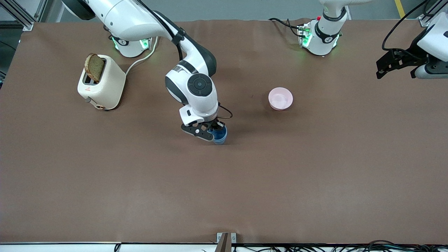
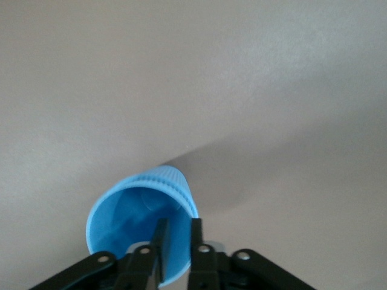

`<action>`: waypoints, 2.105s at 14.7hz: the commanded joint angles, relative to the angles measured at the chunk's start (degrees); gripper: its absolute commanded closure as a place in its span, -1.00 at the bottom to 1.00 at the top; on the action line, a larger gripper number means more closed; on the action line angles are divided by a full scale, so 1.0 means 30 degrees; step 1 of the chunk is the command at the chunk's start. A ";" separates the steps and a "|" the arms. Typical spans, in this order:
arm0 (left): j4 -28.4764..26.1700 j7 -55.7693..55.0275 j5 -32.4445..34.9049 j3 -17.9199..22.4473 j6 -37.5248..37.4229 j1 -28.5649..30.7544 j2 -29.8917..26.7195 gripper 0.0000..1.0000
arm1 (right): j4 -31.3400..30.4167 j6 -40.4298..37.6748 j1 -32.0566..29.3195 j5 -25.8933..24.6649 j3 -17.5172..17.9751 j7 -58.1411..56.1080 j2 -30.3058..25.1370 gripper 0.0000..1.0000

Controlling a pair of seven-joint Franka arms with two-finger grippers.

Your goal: Stack blue cups with both arms

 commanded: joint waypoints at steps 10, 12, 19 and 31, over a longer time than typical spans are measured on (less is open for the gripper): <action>-0.0029 0.0250 -0.0209 0.0031 -0.0218 0.0133 -0.0130 -1.00 | -0.0321 -0.7916 -0.7413 0.1394 -0.0388 -0.8645 -0.8655 -1.00; 0.0000 0.0250 -0.0180 0.0060 -0.0218 0.0133 -0.0130 -1.00 | -0.0321 -0.9177 -0.7361 0.3031 -0.2868 -1.1813 -0.9857 -1.00; 0.0029 0.0279 -0.0179 0.0119 -0.0218 0.0191 -0.0042 -1.00 | -0.0960 -1.2202 -0.7623 0.4124 -0.7361 -1.9818 -1.2762 -1.00; 0.0059 0.0309 -0.0121 0.0148 -0.0218 0.0191 0.0016 -1.00 | -0.0878 -1.1908 -0.8151 0.4271 -0.7570 -2.1466 -1.2822 -1.00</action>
